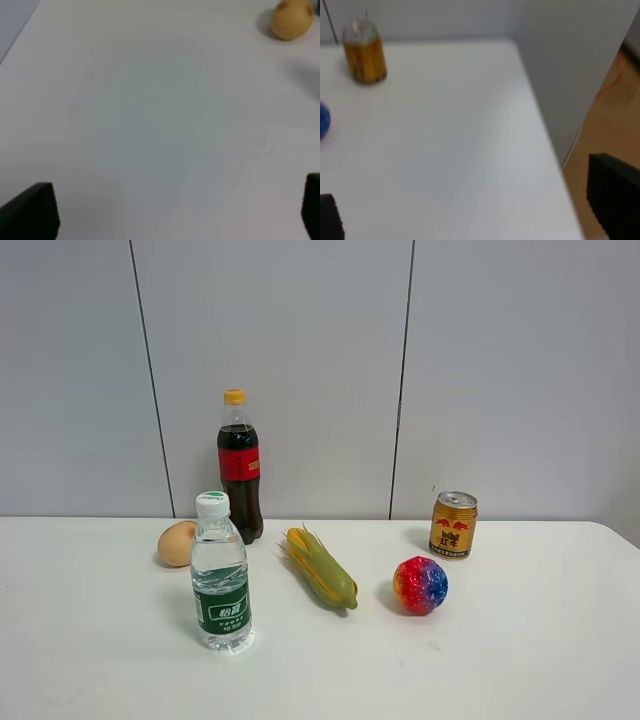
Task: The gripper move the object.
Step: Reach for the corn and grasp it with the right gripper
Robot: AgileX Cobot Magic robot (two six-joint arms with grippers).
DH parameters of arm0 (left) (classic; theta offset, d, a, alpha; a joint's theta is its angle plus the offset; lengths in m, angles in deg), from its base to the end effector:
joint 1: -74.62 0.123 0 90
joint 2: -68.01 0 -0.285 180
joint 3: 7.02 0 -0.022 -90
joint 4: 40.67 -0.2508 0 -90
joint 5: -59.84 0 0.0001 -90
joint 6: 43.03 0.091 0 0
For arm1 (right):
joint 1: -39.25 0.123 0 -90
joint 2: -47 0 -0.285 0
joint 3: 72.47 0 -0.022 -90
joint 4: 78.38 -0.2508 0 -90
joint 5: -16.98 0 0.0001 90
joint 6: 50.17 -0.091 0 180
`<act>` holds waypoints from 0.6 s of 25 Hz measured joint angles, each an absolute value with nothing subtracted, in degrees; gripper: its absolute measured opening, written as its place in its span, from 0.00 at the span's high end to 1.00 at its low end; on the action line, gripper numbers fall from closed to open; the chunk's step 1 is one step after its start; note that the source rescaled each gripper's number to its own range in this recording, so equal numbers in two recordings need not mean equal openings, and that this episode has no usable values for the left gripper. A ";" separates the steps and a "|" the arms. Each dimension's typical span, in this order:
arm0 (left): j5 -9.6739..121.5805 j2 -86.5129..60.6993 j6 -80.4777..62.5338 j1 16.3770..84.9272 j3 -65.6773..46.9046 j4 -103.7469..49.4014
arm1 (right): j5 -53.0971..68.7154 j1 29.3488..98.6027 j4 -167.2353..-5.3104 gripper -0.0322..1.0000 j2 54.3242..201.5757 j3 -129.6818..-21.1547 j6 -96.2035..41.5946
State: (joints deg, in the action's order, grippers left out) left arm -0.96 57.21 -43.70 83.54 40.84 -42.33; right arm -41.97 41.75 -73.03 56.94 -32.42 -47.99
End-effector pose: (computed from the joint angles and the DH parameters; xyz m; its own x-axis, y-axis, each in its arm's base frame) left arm 0.0016 0.0026 0.2808 -0.4861 -0.0738 -0.8708 -0.1756 0.9844 0.0146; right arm -0.0166 -0.0080 0.3209 -0.3240 -0.1002 -0.9407 0.0041 0.9942 -0.1073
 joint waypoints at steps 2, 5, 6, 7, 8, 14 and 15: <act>-0.96 57.21 -43.70 83.54 40.84 -42.33 | -40.25 41.75 -73.22 0.00 61.83 -37.83 -45.09; -0.96 57.21 -43.70 83.54 40.84 -42.33 | -39.41 41.75 -73.65 0.00 70.76 -47.19 -42.94; -0.96 57.21 -43.70 83.54 40.84 -42.33 | -39.28 41.75 -74.10 0.00 73.55 -49.63 -42.73; -0.96 57.21 -43.70 83.54 40.84 -42.33 | -38.72 41.84 -74.75 0.00 76.85 -52.39 -42.73; -0.96 57.21 -43.70 83.54 40.84 -42.33 | -38.56 42.16 -75.39 0.00 80.03 -54.94 -42.84; -0.96 57.21 -43.70 83.54 40.84 -42.33 | -38.97 42.78 -78.79 0.00 97.81 -66.39 -46.38; -0.96 57.21 -43.70 83.54 40.84 -42.33 | -39.08 42.78 -80.06 0.00 101.04 -67.82 -46.50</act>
State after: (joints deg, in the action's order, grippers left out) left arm -0.96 57.21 -43.70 83.54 40.84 -42.33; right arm -39.08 42.78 -80.06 101.04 -67.82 -46.50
